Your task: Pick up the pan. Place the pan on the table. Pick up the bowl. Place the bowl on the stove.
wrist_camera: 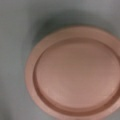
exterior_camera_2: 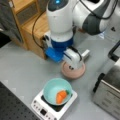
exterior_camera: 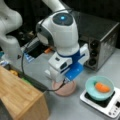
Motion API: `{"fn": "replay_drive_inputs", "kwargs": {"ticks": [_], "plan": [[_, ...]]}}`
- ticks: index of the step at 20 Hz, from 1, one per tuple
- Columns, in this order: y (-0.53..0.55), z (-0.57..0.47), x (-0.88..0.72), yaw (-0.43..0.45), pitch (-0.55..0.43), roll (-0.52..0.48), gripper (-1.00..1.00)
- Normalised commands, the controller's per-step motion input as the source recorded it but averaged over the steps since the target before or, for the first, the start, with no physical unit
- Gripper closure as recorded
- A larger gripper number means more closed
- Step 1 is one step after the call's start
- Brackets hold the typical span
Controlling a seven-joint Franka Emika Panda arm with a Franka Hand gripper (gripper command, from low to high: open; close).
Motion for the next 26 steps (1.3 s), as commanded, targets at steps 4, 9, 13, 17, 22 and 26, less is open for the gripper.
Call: {"fn": "replay_drive_inputs", "kwargs": {"ticks": [4,9,13,17,22,26], "plan": [[0.13,-0.15,-0.56,0.099,-0.142,-0.187,-1.0],[0.09,-0.15,-0.47,0.127,-0.173,-0.137,-1.0],[0.03,-0.12,-0.43,0.191,-0.214,-0.114,-1.0],[-0.03,-0.17,-0.53,0.187,-0.232,-0.112,-1.0],[-0.01,-0.16,-0.63,0.151,-0.233,-0.096,-1.0],[-0.02,-0.22,-0.66,0.147,-0.261,-0.085,-1.0]]}}
